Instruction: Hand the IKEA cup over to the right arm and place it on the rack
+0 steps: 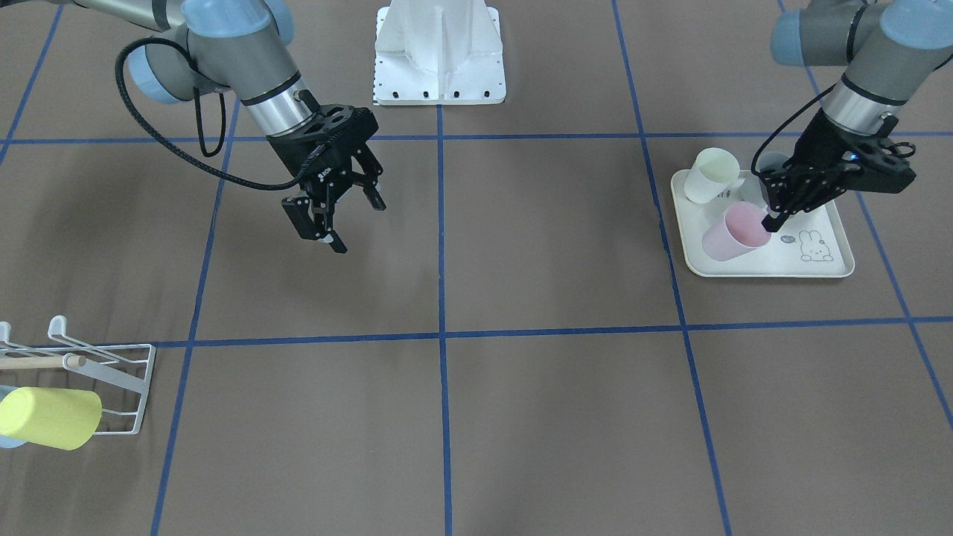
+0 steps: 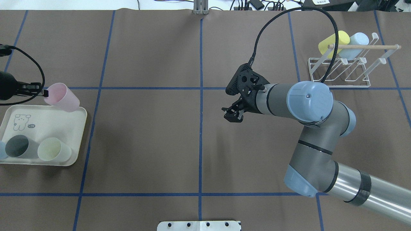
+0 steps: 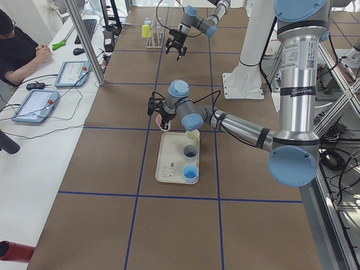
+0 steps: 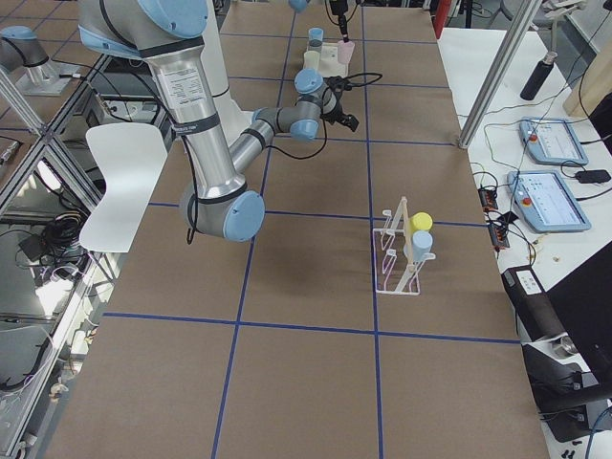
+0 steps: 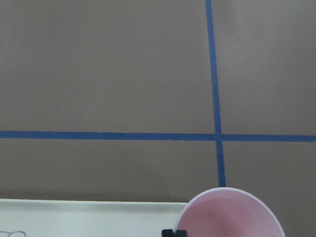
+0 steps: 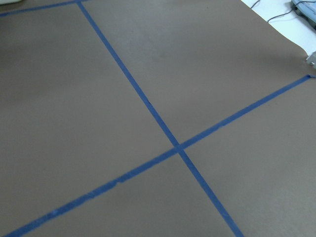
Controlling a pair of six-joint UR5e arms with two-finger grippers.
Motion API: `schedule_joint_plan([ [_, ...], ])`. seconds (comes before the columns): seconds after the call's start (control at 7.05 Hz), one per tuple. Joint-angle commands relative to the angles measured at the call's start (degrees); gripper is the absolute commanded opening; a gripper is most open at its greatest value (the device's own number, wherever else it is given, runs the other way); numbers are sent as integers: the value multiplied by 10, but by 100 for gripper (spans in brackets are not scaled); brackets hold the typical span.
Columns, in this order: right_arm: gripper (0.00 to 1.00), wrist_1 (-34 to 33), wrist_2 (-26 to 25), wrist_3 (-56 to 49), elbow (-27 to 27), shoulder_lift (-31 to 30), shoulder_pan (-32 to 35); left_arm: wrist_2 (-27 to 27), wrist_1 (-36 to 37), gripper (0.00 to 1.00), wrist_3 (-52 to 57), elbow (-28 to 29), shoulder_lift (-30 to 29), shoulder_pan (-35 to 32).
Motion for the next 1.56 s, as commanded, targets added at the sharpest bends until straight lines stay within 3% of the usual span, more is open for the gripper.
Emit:
schedule_joint_plan([
  [0.0, 99, 214, -1, 10, -86, -1, -27, -51, -5, 0, -126, -4, -64, -5],
  [0.14, 99, 321, -1, 9, -136, -1, -38, -73, -8, 0, -189, -7, -95, -5],
  [0.28, 99, 421, -1, 7, -177, 3, -48, -84, -55, 0, -272, -1, -119, 8],
  [0.43, 99, 468, -1, 6, -191, 4, -55, -81, -114, 0, -347, 2, -127, 58],
  [0.57, 99, 477, -1, 8, -191, 7, -57, -67, -149, 0, -403, 5, -147, 88],
  [0.85, 99, 484, -1, 9, -185, 10, -59, 27, -152, 0, -485, 12, -204, 176],
  [1.14, 99, 530, -6, 10, -190, 10, -63, 44, -153, 0, -493, 39, -237, 201],
  [1.42, 99, 531, -6, 9, -188, 11, -64, 45, -152, 0, -493, 45, -243, 214],
])
